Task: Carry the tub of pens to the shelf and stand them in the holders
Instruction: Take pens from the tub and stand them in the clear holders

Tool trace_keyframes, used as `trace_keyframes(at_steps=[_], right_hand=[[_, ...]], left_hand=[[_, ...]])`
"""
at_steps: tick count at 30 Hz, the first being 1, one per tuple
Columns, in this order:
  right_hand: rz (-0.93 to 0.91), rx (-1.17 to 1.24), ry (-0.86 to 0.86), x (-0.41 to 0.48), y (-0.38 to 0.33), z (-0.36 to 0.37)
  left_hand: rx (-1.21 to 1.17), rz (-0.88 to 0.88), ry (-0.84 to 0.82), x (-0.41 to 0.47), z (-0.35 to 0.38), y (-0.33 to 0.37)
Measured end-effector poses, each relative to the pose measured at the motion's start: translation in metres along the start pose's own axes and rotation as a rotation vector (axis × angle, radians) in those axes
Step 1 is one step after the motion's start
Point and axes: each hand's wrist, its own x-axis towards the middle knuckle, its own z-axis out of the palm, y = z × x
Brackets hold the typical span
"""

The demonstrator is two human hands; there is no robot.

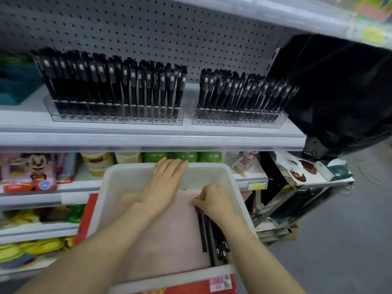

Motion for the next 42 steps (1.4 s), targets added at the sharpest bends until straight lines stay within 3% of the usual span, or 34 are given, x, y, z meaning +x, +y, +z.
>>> trace_keyframes(at_steps=[5, 11, 14, 20, 24, 33, 38, 42], right_hand=[[-0.005, -0.12, -0.044, -0.002, 0.0, 0.007], [0.02, -0.041, -0.087, 0.004, -0.002, 0.009], [0.036, 0.107, -0.053, 0.009, 0.001, 0.004], [0.035, 0.655, 0.014, 0.018, 0.008, -0.029], [-0.079, 0.689, 0.05, 0.024, 0.011, -0.072], [-0.21, 0.704, 0.494, 0.041, 0.02, -0.182], [-0.197, 0.644, 0.79, 0.06, 0.028, -0.224], [-0.228, 0.623, 0.909, 0.076, 0.028, -0.239]], left_hand=[[-0.009, -0.021, -0.041, -0.002, 0.003, 0.003], [-0.02, -0.03, -0.052, -0.001, 0.0, 0.003], [-0.023, -0.032, -0.048, -0.001, -0.003, 0.004], [0.0, -0.023, -0.05, 0.006, -0.01, 0.002], [0.0, -0.002, -0.04, 0.021, -0.03, 0.009], [-0.005, 0.029, 0.071, 0.104, -0.077, 0.032], [0.077, 0.012, 0.064, 0.139, -0.075, 0.031], [0.1, -0.042, 0.043, 0.146, -0.068, 0.028]])
